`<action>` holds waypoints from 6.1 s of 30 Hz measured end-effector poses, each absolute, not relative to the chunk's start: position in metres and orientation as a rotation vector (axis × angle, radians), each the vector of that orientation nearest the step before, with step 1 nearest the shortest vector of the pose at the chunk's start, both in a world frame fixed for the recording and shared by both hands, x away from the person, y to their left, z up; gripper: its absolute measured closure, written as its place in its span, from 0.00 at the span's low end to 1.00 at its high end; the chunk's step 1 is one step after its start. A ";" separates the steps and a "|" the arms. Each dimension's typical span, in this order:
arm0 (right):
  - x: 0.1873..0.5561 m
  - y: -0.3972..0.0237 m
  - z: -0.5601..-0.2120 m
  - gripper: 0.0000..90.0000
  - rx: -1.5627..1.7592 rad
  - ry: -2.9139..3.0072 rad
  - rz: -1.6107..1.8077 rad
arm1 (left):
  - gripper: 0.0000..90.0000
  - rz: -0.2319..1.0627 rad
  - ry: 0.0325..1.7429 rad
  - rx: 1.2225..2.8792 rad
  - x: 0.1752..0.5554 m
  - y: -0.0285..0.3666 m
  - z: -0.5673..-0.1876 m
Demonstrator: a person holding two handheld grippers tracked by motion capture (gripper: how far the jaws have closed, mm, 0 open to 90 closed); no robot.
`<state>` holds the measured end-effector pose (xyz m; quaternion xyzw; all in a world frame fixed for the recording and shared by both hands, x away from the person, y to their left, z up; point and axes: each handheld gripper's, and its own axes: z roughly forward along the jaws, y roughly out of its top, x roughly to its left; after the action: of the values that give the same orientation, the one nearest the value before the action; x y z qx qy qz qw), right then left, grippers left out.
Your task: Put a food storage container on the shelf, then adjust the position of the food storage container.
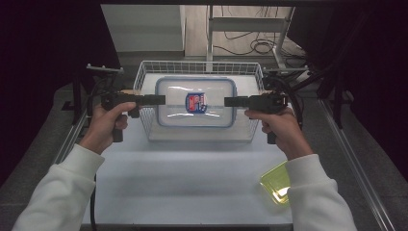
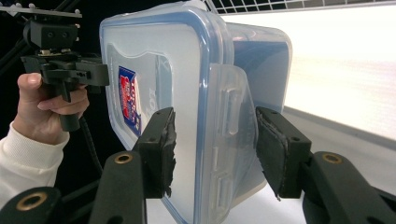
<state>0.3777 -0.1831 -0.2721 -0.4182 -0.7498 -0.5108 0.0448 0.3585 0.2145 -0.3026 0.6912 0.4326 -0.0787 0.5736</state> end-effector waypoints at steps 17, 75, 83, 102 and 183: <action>0.417 -0.184 -0.269 0.55 -1.311 -2.245 -1.561 | 0.60 -0.198 1.032 1.636 0.399 0.215 -0.294; 0.496 -0.171 -0.308 0.29 -1.717 -1.832 -1.629 | 0.34 -0.155 1.243 1.457 0.476 0.210 -0.326; 0.457 -0.186 -0.280 0.25 -1.637 -1.943 -1.746 | 0.29 -0.033 1.125 1.459 0.432 0.211 -0.304; 0.358 -0.216 -0.284 0.27 -1.422 -2.401 -1.628 | 0.25 0.045 0.988 1.649 0.321 0.211 -0.342; 0.221 -0.326 -0.437 0.99 -1.393 -2.897 -0.630 | 0.26 0.110 1.103 1.975 0.256 0.209 -0.468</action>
<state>0.2208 -0.3257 -0.4369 -0.4244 -0.8824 -0.1918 -0.0668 0.2559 0.2092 -0.4681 0.7896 0.4411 0.0439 0.4243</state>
